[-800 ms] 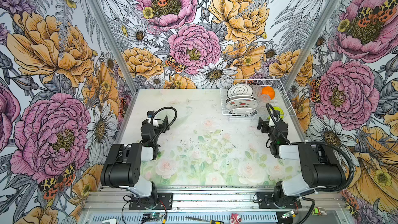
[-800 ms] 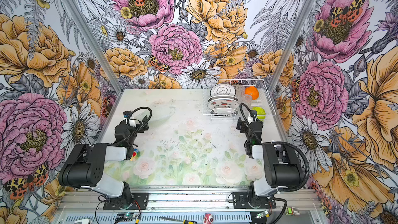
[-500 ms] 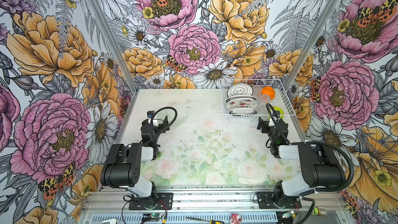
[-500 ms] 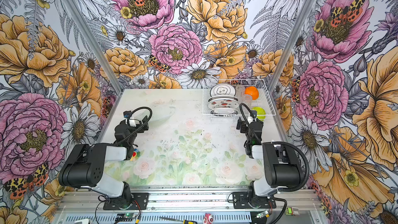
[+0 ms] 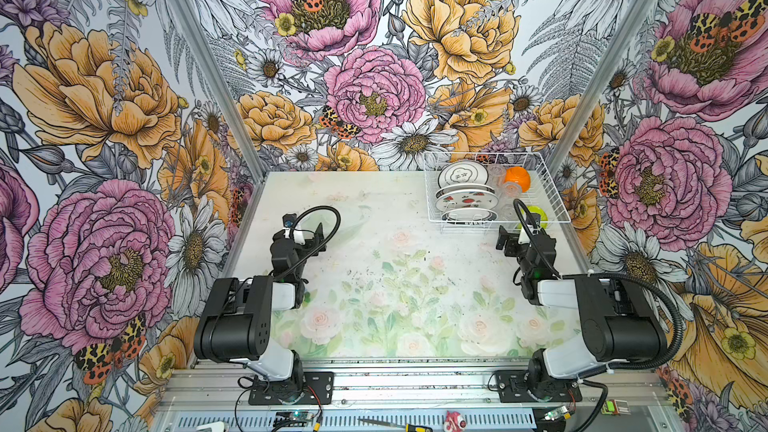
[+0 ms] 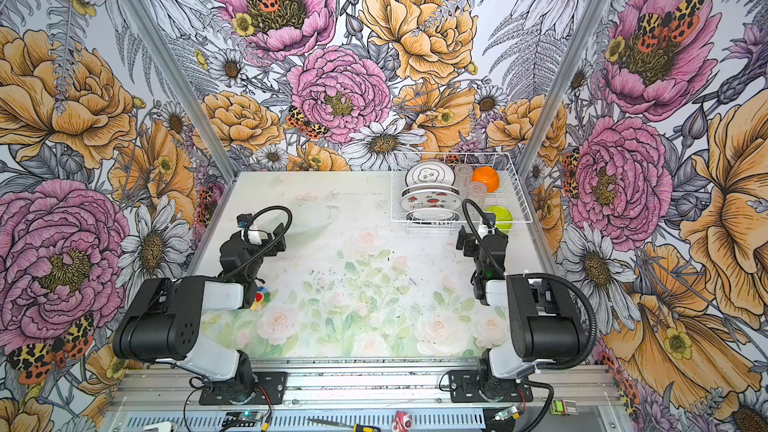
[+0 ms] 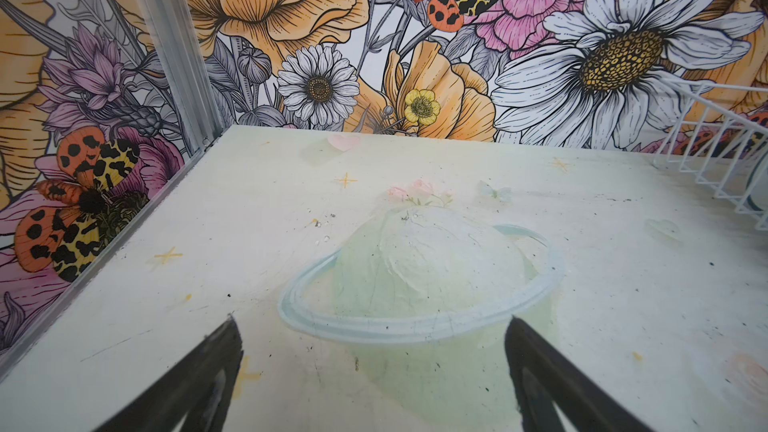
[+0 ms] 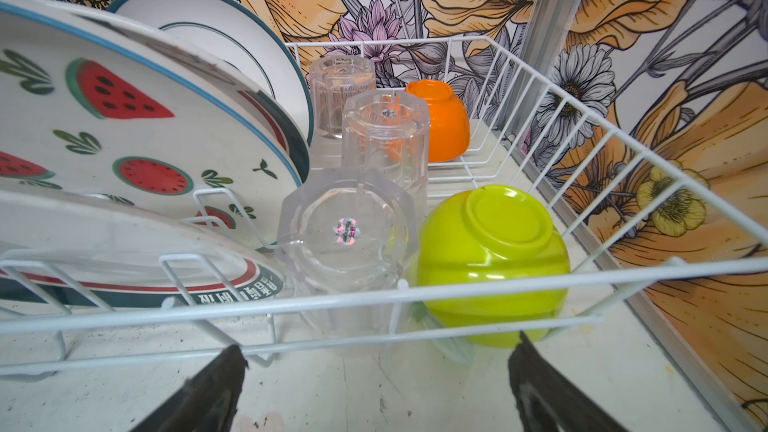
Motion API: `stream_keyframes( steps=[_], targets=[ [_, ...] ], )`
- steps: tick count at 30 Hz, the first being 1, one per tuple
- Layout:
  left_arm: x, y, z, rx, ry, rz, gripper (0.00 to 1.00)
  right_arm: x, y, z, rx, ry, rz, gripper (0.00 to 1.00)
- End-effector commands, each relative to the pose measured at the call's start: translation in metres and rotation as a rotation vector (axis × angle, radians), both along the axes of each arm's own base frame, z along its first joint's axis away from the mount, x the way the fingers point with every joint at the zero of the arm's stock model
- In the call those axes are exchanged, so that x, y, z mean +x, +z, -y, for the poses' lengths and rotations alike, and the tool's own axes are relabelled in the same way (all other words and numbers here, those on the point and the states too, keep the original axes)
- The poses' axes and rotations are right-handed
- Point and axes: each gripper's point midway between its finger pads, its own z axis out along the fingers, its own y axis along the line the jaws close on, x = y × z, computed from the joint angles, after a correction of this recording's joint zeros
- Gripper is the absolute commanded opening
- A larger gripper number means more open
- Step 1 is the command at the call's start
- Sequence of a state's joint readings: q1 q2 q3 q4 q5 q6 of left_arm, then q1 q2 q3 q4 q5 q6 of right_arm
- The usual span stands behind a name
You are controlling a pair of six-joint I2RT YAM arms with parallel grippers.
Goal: Unload the mixed dishes from the dish rack
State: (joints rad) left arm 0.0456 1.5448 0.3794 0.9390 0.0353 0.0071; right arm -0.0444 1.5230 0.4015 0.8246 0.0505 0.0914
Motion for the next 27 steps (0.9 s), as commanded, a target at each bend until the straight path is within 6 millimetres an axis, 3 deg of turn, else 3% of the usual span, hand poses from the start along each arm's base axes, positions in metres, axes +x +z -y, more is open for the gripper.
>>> stream_keyframes(
  steps=[1,19,27],
  targets=[
    [0.0,-0.003,0.001,-0.011,-0.019,-0.005,0.99,0.001,0.001,-0.004,-0.003,0.016,0.013,0.99],
    [0.001,-0.003,-0.002,-0.002,0.012,-0.009,0.99,0.001,0.001,-0.004,-0.01,0.011,0.011,0.99],
    [-0.014,0.041,-0.024,0.076,0.288,0.004,0.99,-0.01,0.031,-0.015,-0.09,-0.009,0.052,0.99]
  ],
)
